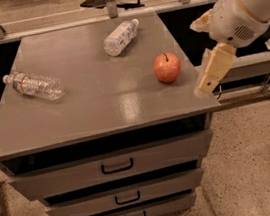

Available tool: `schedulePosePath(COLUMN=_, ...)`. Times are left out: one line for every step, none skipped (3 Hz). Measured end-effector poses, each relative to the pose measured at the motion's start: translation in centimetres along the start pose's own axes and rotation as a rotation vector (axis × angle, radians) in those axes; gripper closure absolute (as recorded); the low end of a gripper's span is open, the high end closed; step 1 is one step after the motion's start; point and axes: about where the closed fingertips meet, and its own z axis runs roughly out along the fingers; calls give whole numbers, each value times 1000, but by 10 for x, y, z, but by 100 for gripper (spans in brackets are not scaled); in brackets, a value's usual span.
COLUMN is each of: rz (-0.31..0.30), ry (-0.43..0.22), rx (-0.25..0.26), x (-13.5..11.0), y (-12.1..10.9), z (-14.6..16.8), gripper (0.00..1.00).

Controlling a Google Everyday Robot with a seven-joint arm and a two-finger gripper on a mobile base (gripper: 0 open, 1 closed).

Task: Pick apple

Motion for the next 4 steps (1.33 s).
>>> schedulePosePath(rz=5, ry=-101, rx=-7, x=-17, y=-18, z=24, gripper=0)
schedulePosePath(rz=18, ry=-171, rx=-10, x=-30, y=-37, z=41, gripper=0)
schedulePosePath(rz=66, ry=-212, rx=-34, x=-33, y=-59, z=71, gripper=0)
schedulePosePath(rz=103, ry=-206, rx=-52, x=-27, y=-67, z=95, gripper=0)
